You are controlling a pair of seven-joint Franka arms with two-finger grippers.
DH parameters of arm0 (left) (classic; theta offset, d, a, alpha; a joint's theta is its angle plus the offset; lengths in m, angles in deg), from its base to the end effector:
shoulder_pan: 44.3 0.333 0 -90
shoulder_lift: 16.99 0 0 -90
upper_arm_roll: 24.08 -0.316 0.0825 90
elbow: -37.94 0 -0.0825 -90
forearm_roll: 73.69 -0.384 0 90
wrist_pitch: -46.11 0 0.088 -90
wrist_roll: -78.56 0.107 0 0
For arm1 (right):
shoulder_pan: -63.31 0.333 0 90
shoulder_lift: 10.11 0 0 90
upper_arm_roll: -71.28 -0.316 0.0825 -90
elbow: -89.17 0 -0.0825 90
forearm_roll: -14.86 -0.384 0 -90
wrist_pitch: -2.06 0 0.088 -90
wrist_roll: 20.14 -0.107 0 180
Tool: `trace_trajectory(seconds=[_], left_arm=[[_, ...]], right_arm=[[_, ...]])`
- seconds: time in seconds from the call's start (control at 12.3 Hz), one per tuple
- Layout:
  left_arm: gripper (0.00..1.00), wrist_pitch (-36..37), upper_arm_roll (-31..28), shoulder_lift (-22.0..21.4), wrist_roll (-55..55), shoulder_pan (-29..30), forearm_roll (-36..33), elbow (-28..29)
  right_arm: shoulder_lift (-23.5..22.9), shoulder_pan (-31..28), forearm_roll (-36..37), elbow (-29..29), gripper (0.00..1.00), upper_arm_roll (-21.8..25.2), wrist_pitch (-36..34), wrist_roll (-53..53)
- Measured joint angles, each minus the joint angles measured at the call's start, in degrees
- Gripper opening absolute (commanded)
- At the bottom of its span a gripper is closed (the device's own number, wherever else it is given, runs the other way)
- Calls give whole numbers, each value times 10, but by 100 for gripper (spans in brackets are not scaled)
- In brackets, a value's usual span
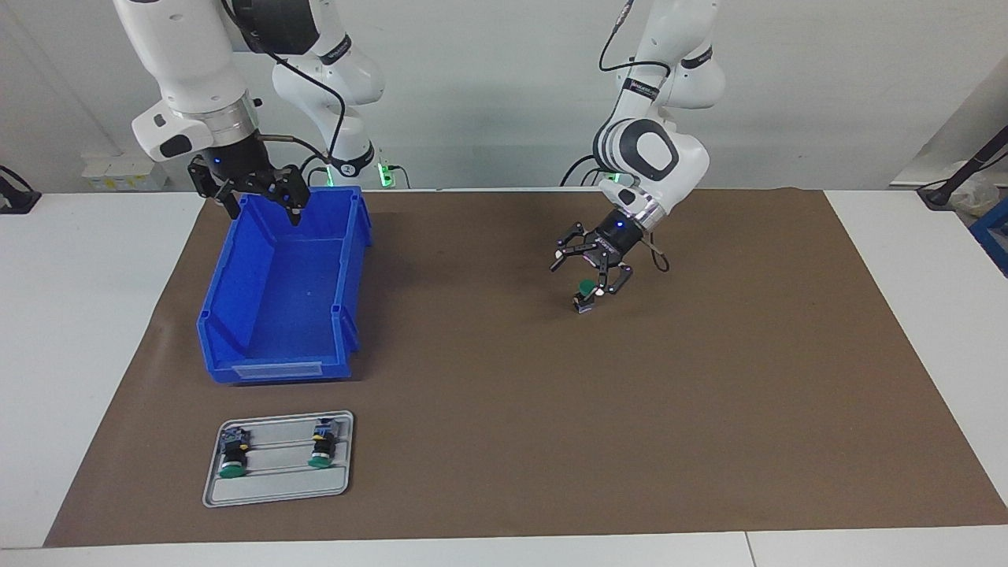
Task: Place and press button with both arms
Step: 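Open the left gripper to release the green button on the table, then raise the left gripper up and away from the green button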
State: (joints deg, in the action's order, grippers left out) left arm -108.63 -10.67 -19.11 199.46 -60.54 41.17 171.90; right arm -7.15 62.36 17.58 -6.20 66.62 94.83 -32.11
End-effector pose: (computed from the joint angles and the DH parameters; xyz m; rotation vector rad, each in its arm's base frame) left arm 0.4518 -0.2219 0.3567 2.1210 -0.9171 1.1705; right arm 0.5410 0.0313 0.6127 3.0834 -0.2195 0.0202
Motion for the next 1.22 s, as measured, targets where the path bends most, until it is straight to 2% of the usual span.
trace_trajectory(seconds=[0.24,0.49,0.73,0.9,1.22], left_arm=[[97,-21,-4,26,-107,5,0,-76],[97,-23,-7,49,-203,45,-1,-134],[97,-23,-8,62,-344,85,-6,-189],[97,-23,-9,69,-501,111,-59,-226],[97,-23,-12,71,-892,165,-251,-298]], right_arm=[[0,0,0,0,100,0,0,0],[0,0,0,0,100,0,0,0],[0,0,0,0,100,0,0,0],[0,0,0,0,100,0,0,0],[0,0,0,0,100,0,0,0]])
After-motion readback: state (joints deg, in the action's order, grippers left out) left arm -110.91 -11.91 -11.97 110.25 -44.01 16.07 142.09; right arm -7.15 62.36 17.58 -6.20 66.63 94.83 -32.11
